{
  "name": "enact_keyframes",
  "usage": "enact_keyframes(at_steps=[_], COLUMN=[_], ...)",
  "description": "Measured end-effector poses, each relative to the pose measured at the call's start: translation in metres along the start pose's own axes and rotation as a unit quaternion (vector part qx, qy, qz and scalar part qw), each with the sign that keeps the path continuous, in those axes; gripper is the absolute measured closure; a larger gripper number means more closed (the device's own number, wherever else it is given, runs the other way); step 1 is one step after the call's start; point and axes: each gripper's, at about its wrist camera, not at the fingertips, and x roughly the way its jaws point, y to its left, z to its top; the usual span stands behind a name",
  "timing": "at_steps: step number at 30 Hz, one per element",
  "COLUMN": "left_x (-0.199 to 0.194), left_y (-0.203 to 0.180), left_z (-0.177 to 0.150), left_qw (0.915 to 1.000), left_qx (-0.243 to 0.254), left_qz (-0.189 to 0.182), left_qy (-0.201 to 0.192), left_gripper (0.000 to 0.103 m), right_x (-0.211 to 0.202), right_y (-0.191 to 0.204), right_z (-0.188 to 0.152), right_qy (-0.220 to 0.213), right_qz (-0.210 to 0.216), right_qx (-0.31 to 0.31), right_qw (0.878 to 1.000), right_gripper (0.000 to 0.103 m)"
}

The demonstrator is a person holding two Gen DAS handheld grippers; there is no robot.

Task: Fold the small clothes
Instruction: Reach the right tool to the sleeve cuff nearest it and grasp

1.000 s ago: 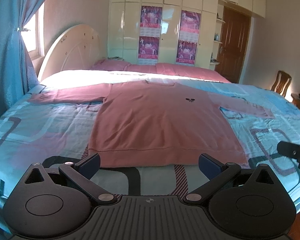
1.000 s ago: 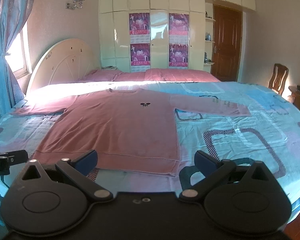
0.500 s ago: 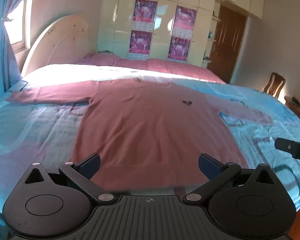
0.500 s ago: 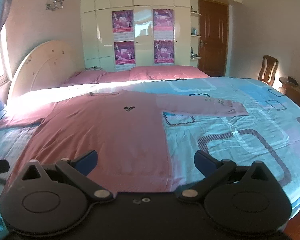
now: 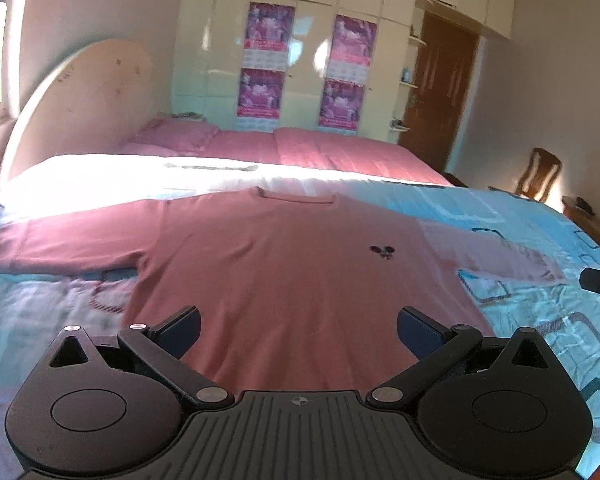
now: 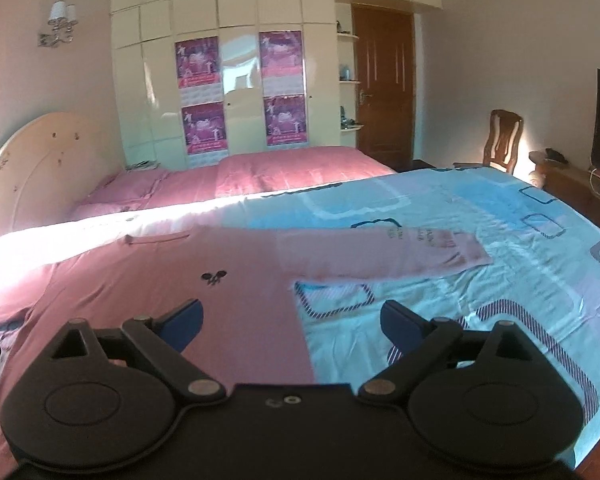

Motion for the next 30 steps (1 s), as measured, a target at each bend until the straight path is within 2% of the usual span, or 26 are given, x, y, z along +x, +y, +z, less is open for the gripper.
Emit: enact_keyframes(at_steps=[4, 7, 10, 13, 15, 17, 23, 30], left_x=[0.021, 0.036, 0.055, 0.073, 0.088, 0.107, 0.166, 0.219], left_y=[-0.005, -0.01, -0.017, -0.029, -0.038, -0.049, -0.093, -0.129], left_z=[0.005, 0.008, 0.015, 0.022, 0.028, 0.032, 0.044, 0.057], left_qw=[0.9999, 0.9992, 0.999, 0.9996, 0.9993, 0.999, 0.9977, 0.9964], left_qx=[-0.002, -0.029, -0.044, -0.026, -0.022, -0.022, 0.001, -0.004], left_qz=[0.004, 0.013, 0.005, 0.012, 0.028, 0.039, 0.059, 0.068], left_qy=[-0.012, -0.023, -0.011, -0.008, -0.008, 0.0, 0.033, 0.05], left_gripper=[0.0, 0.0, 0.001, 0.001, 0.0, 0.0, 0.0, 0.0], right_x=[0.016, 0.031, 0.048, 0.071, 0.093, 0.116, 0.188, 0.25], right_y=[-0.009, -0.023, -0.045, -0.069, -0.093, -0.116, -0.192, -0.257], right_z=[0.006, 0.01, 0.014, 0.019, 0.024, 0.029, 0.031, 0.017], right_qy=[0.002, 0.004, 0.001, 0.0, 0.0, 0.003, 0.03, 0.054], right_qz=[-0.015, -0.03, -0.044, -0.061, -0.07, -0.079, -0.1, -0.1], right_qx=[0.006, 0.014, 0.028, 0.042, 0.056, 0.073, 0.13, 0.212], right_qw=[1.0, 0.999, 0.999, 0.997, 0.996, 0.994, 0.986, 0.971], right_gripper=[0.014, 0.019, 0.024, 0.04, 0.055, 0.061, 0.063, 0.061])
